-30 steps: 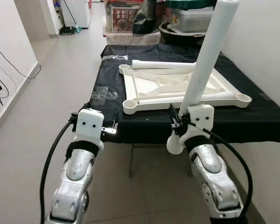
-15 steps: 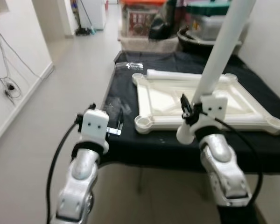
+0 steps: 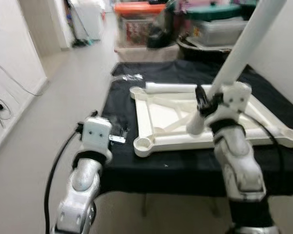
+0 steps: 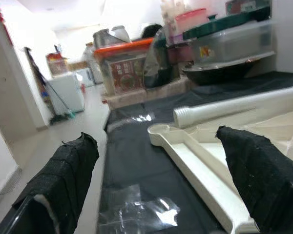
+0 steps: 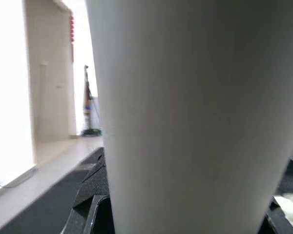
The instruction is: Building children table
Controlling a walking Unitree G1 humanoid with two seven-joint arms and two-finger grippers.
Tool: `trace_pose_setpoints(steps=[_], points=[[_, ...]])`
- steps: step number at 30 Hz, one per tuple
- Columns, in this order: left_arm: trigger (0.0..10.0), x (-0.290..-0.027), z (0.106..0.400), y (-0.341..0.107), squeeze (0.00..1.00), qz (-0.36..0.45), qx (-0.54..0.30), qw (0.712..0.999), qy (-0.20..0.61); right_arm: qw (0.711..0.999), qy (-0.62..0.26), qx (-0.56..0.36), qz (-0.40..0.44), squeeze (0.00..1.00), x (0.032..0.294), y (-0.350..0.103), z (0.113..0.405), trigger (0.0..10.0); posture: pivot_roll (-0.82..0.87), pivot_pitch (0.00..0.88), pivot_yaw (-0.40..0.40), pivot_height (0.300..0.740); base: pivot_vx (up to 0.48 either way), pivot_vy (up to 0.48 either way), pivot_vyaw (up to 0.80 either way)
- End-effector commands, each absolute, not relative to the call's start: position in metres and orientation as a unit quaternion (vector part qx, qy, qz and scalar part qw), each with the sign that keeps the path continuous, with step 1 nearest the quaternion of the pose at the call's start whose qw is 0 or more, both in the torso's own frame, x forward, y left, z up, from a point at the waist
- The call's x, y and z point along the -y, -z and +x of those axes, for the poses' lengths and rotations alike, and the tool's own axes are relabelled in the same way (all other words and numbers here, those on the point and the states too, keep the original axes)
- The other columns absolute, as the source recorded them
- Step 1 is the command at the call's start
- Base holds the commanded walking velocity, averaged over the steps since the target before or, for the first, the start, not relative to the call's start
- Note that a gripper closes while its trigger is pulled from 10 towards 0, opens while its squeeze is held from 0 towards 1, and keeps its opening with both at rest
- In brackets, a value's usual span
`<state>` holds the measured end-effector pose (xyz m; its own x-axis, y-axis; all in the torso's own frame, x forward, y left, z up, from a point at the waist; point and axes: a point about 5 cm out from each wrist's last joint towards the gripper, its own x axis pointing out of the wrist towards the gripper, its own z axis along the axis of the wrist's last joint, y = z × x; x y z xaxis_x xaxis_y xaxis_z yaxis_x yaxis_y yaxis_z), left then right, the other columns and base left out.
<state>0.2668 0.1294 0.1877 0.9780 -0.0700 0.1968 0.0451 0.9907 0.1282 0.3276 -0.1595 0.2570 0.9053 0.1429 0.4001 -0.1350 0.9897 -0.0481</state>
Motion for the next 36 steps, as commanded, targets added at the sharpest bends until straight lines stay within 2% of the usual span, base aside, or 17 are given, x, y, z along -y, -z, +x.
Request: trace_pose_setpoints(steps=[1, 6, 9, 14, 19, 21, 22, 26, 27, 32, 36], points=[[10.0, -0.131, 0.265, -0.181, 0.00, 0.059, 0.087, 0.994, 0.032, 0.976, -0.101, 0.194, 0.000, 0.00, 0.153, -0.250, 0.331, 10.0, 0.02, 0.056, -0.049, 0.740, 0.000, 0.000, 0.00], [10.0, -0.124, 0.258, -0.173, 0.00, 0.047, 0.070, 0.995, 0.056, 0.975, -0.136, 0.176, 0.001, 0.00, 0.155, -0.248, 0.355, 10.0, 0.03, 0.070, -0.054, 0.740, 0.000, 0.000, 0.00], [10.0, -0.117, 0.252, -0.170, 0.00, 0.034, 0.063, 0.994, 0.079, 0.968, -0.168, 0.184, 0.016, 0.00, 0.151, -0.265, 0.371, 10.0, 0.03, 0.093, -0.063, 0.740, 0.000, 0.000, 0.00], [10.0, -0.104, 0.237, -0.167, 0.00, 0.010, 0.047, 0.991, 0.126, 0.947, -0.246, 0.190, 0.081, 0.00, 0.136, -0.297, 0.391, 10.0, 0.05, 0.147, -0.078, 0.740, 0.000, 0.000, 0.00], [10.0, -0.098, 0.226, -0.168, 0.00, -0.001, 0.039, 0.986, 0.159, 0.930, -0.308, 0.178, 0.099, 0.00, 0.125, -0.309, 0.399, 10.0, 0.06, 0.169, -0.085, 0.740, 0.000, 0.000, 0.00], [10.0, -0.093, 0.217, -0.169, 0.00, -0.014, 0.031, 0.981, 0.191, 0.909, -0.377, 0.154, 0.088, 0.00, 0.118, -0.308, 0.400, 10.0, 0.07, 0.214, -0.095, 0.740, 0.000, 0.000, 0.00], [10.0, -0.093, 0.217, -0.169, 0.00, -0.014, 0.031, 0.981, 0.191, 0.909, -0.377, 0.154, 0.088, 0.00, 0.118, -0.308, 0.400, 10.0, 0.07, 0.214, -0.095, 0.740, 0.000, 0.000, 0.00], [10.0, -0.092, 0.202, -0.167, 0.00, -0.020, 0.016, 0.976, 0.215, 0.867, -0.479, 0.120, 0.067, 0.00, 0.116, -0.303, 0.397, 10.0, 0.08, 0.258, -0.101, 0.740, 0.000, 0.000, 0.00], [10.0, -0.092, 0.202, -0.167, 0.00, -0.020, 0.016, 0.976, 0.215, 0.867, -0.479, 0.120, 0.067, 0.00, 0.116, -0.303, 0.397, 10.0, 0.08, 0.258, -0.101, 0.740, 0.000, 0.000, 0.00], [10.0, -0.098, 0.195, -0.166, 0.00, -0.028, -0.002, 0.979, 0.202, 0.818, -0.558, 0.111, 0.078, 0.00, 0.125, -0.306, 0.391, 10.0, 0.09, 0.298, -0.098, 0.740, 0.000, 0.000, 0.00], [10.0, -0.100, 0.195, -0.165, 0.00, -0.030, -0.007, 0.980, 0.197, 0.804, -0.577, 0.115, 0.085, 0.00, 0.126, -0.309, 0.390, 10.0, 0.09, 0.300, -0.096, 0.740, 0.000, 0.000, 0.00]])
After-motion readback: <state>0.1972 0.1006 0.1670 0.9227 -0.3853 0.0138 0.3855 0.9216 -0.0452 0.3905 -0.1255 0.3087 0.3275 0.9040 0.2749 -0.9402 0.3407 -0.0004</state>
